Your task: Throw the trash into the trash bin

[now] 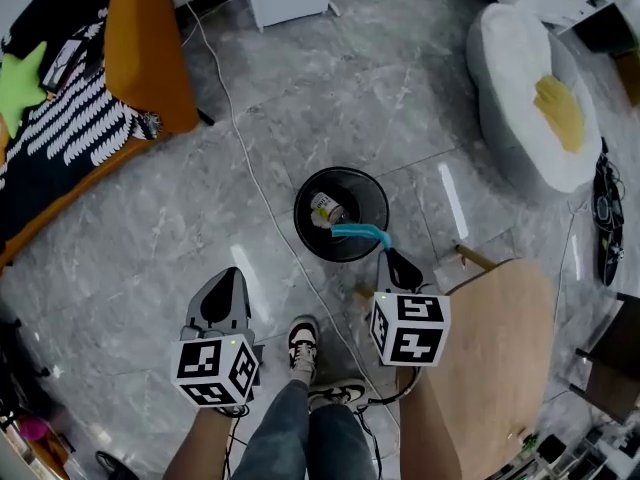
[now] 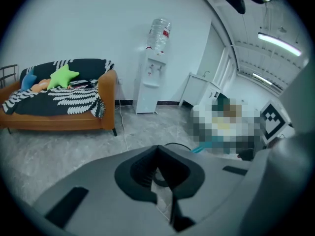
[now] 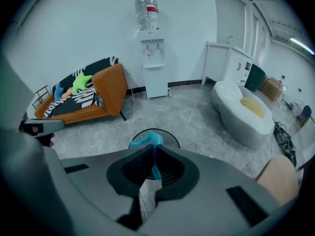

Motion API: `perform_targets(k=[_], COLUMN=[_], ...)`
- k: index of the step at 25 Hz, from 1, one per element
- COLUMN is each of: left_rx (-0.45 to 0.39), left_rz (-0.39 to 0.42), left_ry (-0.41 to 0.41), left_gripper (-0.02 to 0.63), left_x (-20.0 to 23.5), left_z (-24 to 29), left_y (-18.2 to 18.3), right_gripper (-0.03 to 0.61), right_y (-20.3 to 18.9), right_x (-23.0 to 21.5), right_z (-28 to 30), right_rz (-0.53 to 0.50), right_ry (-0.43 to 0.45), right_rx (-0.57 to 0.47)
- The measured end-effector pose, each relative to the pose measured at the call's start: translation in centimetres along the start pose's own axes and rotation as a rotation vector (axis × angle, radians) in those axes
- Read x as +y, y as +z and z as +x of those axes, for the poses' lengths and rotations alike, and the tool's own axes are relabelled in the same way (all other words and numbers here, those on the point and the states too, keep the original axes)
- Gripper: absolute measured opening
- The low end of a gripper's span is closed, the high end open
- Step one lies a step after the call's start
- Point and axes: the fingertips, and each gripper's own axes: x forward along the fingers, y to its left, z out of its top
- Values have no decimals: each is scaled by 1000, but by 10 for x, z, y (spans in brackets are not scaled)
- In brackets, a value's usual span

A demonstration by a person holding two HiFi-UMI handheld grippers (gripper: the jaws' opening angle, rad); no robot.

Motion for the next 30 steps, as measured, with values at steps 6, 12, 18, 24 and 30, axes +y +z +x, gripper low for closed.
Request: perform_targets(k=[6,12,18,24,30], left_rx=[30,38,33,15,11], left_rz=[-42,-74,-67,-42,-24], left_ry=[53,74,64,45,12], left_gripper=[-8,-8,-8,-8,-8], left_x=[41,51,45,30,4], left_z=[16,24,26,28,21], left_y=[-32,-45,-36,-24,-21], right_gripper=[20,23,121,110,108], right_y=[-17,-21,-18,-18,-17], right_x=[11,19,25,18,10], right_z=[54,74,72,56,28], right_rz=[35,16,2,21,41], right_ry=[26,42,75,75,69], right_rx=[42,52,39,15,-18])
